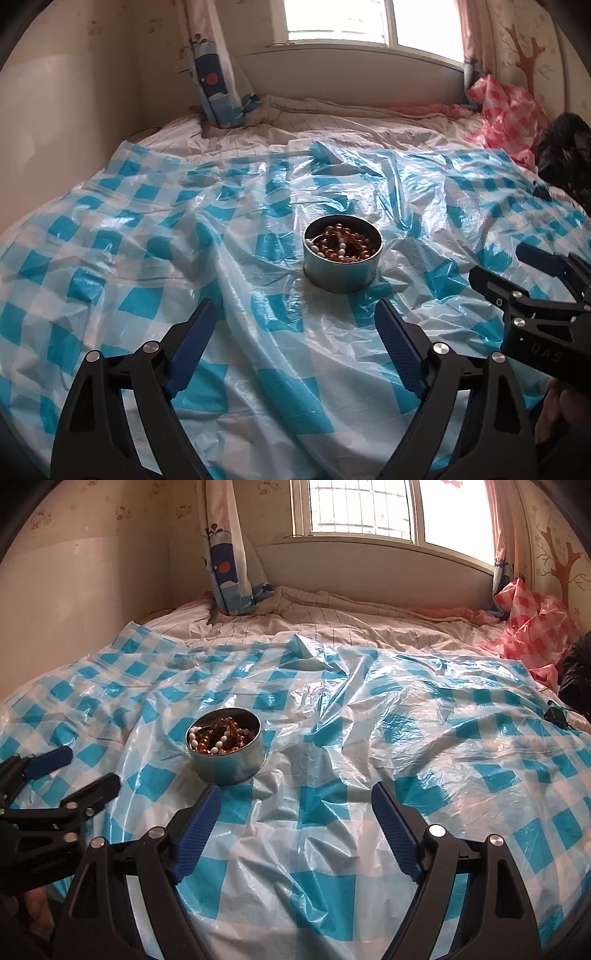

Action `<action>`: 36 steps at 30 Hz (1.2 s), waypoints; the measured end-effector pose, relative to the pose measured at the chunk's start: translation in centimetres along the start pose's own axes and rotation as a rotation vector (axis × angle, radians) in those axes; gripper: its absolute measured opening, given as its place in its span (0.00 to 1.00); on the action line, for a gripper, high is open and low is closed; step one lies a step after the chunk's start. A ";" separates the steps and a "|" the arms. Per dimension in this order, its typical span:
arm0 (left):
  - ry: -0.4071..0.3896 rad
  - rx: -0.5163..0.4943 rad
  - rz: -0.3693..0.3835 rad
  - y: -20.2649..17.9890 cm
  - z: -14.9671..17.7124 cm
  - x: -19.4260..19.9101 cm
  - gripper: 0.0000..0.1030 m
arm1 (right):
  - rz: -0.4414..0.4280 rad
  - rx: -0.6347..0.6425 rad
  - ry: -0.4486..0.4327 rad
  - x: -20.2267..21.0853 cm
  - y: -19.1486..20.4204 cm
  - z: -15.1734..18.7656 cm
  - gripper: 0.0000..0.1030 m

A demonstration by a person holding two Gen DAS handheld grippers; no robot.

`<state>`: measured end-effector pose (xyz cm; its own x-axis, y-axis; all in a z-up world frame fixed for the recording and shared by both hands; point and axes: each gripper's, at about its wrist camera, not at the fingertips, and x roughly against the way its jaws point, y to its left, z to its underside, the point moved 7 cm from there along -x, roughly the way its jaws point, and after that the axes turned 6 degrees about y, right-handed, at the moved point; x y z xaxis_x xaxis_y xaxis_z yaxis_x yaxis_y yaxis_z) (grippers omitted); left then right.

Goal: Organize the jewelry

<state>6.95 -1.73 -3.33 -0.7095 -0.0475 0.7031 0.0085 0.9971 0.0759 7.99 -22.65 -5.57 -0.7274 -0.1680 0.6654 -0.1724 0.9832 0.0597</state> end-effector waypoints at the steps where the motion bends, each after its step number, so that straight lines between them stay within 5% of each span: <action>1: 0.006 0.010 -0.001 0.3 0.0 -0.1 0.83 | 0.000 0.006 0.000 0.0 0.1 0.0 0.78; 36: 0.040 0.040 -0.015 1.0 0.5 -1.4 0.92 | 0.002 0.020 0.004 -0.3 0.6 0.1 0.86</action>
<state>7.60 -0.64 -4.56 -0.6807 -0.0642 0.7298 -0.0307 0.9978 0.0592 8.08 -22.02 -5.83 -0.7252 -0.1655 0.6684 -0.1839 0.9820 0.0437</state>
